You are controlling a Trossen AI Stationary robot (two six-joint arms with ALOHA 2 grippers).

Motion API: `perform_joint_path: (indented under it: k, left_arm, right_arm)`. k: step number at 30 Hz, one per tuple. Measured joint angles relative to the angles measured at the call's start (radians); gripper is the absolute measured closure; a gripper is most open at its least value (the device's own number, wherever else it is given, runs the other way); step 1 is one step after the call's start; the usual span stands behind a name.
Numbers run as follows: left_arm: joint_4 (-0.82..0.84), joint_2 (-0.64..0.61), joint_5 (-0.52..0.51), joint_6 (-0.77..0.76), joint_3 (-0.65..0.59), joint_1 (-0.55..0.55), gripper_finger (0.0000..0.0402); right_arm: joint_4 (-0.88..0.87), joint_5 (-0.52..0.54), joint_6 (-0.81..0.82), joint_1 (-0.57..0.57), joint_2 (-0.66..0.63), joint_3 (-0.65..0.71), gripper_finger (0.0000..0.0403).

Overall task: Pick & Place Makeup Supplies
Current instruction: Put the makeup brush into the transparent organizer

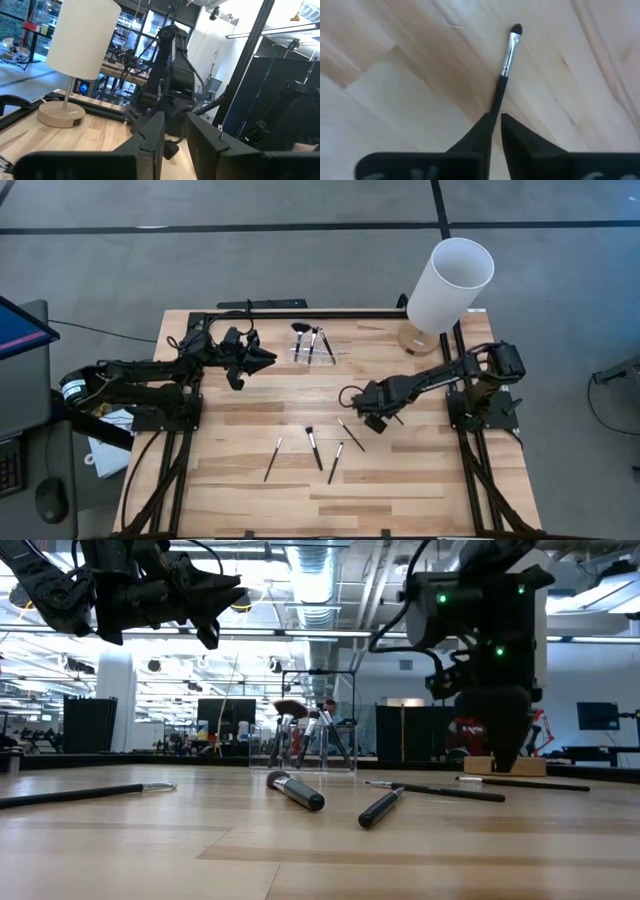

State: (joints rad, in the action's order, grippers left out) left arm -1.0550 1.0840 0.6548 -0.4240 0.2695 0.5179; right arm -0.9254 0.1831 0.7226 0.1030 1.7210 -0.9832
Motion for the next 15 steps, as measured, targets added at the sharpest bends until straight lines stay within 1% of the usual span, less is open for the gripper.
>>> perform_joint_path:
  k: [3,6,10,15]
  left_arm:
    - [0.000,0.000,0.000,0.000,0.000,0.000,0.0325]
    - [0.000,0.000,0.000,0.000,0.000,0.000,0.0325]
    - [0.000,0.000,0.000,0.000,0.000,0.000,0.0325]
    - [0.000,0.000,0.000,0.000,0.000,0.000,0.0325]
  right_arm:
    - [0.014,0.001,-0.028,-0.013,0.000,0.003,0.0345]
    - [0.025,0.001,-0.050,-0.017,0.000,0.003,0.0332]
    - [0.025,0.001,-0.090,-0.022,0.000,0.007,0.0329]
    - [0.014,0.001,-0.095,-0.037,0.000,0.009,0.0333]
